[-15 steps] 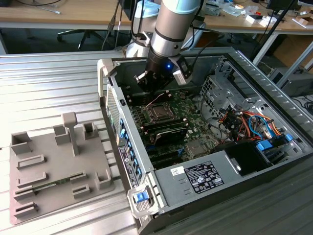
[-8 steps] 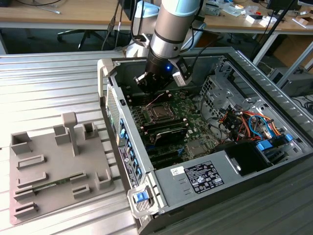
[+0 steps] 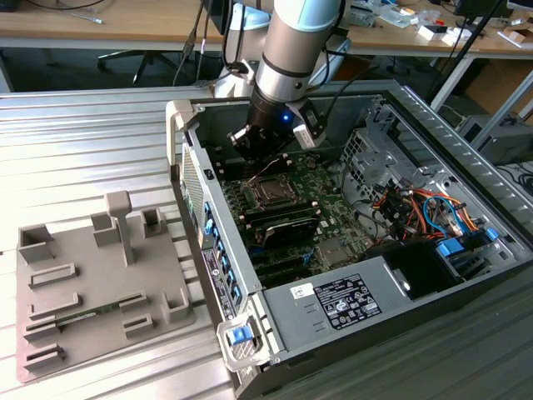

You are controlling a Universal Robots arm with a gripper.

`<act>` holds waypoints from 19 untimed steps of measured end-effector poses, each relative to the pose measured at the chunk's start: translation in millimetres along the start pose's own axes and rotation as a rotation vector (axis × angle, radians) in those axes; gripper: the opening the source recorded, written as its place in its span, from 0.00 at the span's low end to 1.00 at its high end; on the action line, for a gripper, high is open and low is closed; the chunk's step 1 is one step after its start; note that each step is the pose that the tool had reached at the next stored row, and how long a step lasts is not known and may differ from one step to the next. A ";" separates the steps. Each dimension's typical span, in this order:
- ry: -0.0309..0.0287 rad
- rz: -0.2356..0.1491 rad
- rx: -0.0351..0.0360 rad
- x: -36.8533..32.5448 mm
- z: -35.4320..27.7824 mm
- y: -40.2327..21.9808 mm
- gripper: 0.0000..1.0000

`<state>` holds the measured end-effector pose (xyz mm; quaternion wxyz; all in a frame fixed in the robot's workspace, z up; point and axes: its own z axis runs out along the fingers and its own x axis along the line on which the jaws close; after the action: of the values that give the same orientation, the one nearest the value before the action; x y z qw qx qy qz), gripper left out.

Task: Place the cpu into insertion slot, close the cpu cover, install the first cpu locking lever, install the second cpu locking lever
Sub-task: 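Install the first cpu locking lever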

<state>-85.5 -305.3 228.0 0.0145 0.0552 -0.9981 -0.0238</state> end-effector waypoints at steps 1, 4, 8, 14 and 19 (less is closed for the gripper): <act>0.0000 0.000 0.0000 0.0 0.7 0.0 0.11; 0.0000 0.000 0.0000 0.0 2.0 -0.1 0.11; 0.0000 0.000 0.0000 -0.1 4.0 -0.2 0.11; 0.0001 -0.001 0.0001 -0.2 7.4 0.4 0.11; 0.0014 -0.028 0.0008 -1.0 10.2 6.5 0.11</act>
<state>-85.5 -298.3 218.0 0.0148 0.0693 -0.9972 -0.0236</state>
